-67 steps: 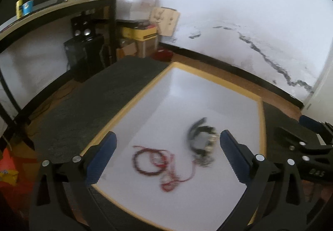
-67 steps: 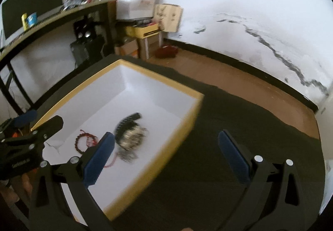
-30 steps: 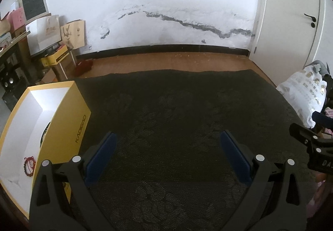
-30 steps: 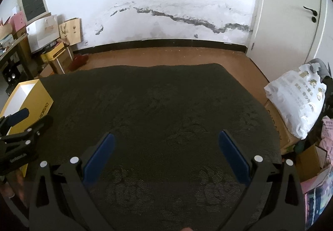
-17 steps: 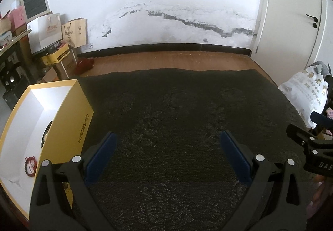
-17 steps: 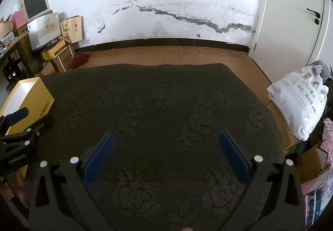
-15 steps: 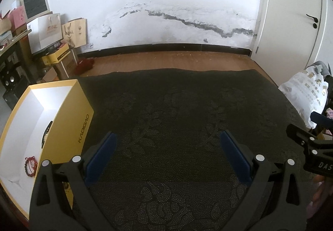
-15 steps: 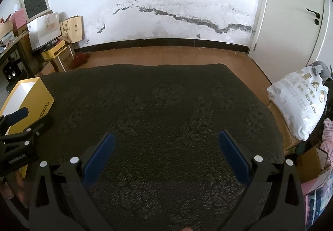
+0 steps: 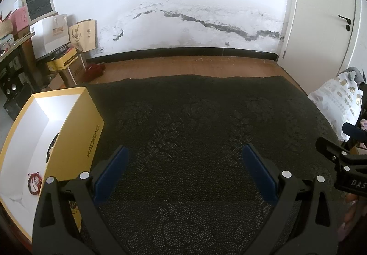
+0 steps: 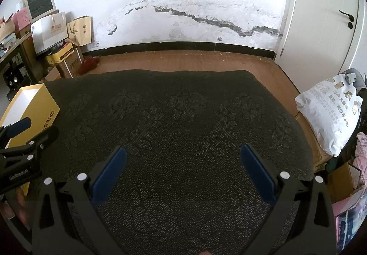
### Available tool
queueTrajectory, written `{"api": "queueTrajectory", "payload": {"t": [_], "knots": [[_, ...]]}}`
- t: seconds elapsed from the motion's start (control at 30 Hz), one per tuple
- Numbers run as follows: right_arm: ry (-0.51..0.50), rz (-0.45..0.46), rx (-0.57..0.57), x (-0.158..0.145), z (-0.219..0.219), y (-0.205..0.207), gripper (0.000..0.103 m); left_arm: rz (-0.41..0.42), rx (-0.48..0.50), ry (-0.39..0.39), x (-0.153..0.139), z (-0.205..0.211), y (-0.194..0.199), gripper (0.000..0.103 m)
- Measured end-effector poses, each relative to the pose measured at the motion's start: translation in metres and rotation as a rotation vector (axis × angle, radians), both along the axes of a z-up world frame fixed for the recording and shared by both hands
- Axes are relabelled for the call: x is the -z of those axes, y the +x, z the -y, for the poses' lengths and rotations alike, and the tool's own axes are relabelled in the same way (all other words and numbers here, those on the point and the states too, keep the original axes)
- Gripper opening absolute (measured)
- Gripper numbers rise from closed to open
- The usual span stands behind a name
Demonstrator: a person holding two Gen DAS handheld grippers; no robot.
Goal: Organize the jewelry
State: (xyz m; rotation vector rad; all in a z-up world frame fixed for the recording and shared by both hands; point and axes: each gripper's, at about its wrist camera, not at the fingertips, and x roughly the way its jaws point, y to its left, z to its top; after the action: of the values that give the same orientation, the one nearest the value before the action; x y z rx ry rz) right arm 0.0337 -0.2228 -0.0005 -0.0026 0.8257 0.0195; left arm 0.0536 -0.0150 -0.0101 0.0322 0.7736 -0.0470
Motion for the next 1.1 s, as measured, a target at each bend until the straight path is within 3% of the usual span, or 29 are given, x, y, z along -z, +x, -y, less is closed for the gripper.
{"api": "queueTrajectory", "payload": {"t": [1.1], "knots": [[0.0,0.003,-0.001,0.0001,-0.0001,0.0,0.096,-0.003,-0.001,0.003,0.0003,0.0008,0.0017,0.097]]}}
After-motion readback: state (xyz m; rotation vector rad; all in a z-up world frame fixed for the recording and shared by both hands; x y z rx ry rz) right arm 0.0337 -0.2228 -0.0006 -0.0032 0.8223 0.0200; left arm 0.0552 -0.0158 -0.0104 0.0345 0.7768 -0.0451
